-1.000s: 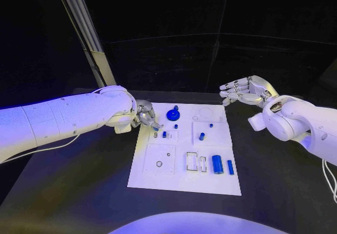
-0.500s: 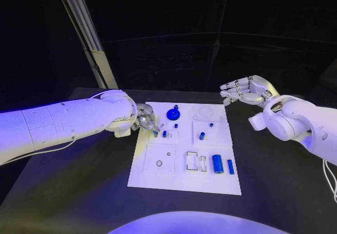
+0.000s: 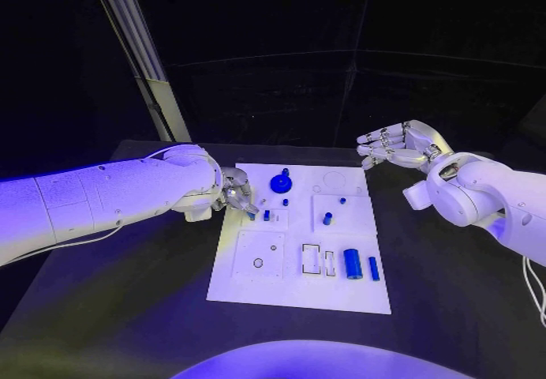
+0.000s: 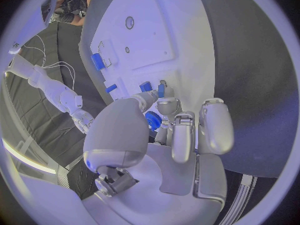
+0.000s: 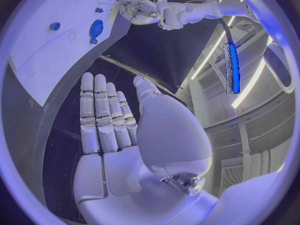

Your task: Assemble the parts on the task board

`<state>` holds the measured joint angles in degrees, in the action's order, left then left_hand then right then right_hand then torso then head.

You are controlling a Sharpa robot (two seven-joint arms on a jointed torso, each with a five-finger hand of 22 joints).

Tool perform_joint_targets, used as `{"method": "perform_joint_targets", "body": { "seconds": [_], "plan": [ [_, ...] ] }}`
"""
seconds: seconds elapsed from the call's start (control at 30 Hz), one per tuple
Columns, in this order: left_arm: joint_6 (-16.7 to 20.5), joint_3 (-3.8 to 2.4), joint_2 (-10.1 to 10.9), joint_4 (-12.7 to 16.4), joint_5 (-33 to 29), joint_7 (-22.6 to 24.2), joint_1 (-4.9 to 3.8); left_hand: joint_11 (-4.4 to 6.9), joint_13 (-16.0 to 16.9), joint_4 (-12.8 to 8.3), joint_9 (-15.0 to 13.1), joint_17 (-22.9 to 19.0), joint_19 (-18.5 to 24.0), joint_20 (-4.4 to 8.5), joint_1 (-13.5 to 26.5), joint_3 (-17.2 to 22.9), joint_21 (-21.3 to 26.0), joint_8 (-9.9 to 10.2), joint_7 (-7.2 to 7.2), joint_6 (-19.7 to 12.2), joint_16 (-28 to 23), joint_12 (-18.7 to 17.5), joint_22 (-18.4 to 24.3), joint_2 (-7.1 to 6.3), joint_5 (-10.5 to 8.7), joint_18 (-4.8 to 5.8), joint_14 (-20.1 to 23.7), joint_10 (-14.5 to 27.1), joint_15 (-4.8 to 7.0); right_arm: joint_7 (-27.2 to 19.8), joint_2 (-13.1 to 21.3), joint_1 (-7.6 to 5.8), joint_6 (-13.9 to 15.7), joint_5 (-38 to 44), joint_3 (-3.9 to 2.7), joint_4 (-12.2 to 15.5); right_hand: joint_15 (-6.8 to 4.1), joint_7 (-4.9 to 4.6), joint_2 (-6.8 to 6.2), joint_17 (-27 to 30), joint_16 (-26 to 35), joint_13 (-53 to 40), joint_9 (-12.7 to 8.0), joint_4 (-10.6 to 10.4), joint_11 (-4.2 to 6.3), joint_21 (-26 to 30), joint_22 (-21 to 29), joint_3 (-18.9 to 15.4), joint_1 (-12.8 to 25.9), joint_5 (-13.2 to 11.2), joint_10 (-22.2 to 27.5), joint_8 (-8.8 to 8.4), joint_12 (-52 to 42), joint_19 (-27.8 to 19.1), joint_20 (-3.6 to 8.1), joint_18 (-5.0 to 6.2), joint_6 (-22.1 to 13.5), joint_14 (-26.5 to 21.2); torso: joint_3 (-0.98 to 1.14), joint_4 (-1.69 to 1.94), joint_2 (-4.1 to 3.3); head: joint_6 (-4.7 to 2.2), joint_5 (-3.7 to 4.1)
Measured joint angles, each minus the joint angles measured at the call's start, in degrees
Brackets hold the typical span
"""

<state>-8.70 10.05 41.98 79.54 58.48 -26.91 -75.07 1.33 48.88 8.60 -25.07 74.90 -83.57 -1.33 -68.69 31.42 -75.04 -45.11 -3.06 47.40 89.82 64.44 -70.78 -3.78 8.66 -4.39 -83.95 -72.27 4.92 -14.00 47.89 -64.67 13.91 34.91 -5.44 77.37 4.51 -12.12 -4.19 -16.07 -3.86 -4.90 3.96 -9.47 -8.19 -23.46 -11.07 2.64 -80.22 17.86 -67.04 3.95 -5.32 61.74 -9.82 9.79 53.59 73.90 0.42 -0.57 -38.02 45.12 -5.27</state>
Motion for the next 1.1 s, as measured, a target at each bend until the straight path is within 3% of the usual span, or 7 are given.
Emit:
{"method": "perform_joint_targets", "body": {
  "seconds": [1.1],
  "plan": [
    [-1.8, -0.03, -0.1, 0.3, 0.2, -1.8, -0.09, 0.21, 0.0, -0.3, -0.1, 0.0, 0.0, 0.0, 0.5, 0.3, 0.0, -0.2, -0.04, 0.0, 0.0, -0.1, -0.3, -0.21, -0.02, 0.0, 0.0, -0.2, 0.0, 0.0, 0.1, 0.0, -0.1, -0.2, 0.0, 0.0, 0.0, 0.0, 0.0, 0.0, 0.0, 0.0, 0.0, 0.0, 0.0, 0.0, 0.0, 0.0, 0.0, 0.0, 0.0, 0.0, 0.0, 0.0, 0.0, 0.0, 0.0, 0.0, -0.02, 0.01, 0.04, 0.27, -0.07]
  ]
}}
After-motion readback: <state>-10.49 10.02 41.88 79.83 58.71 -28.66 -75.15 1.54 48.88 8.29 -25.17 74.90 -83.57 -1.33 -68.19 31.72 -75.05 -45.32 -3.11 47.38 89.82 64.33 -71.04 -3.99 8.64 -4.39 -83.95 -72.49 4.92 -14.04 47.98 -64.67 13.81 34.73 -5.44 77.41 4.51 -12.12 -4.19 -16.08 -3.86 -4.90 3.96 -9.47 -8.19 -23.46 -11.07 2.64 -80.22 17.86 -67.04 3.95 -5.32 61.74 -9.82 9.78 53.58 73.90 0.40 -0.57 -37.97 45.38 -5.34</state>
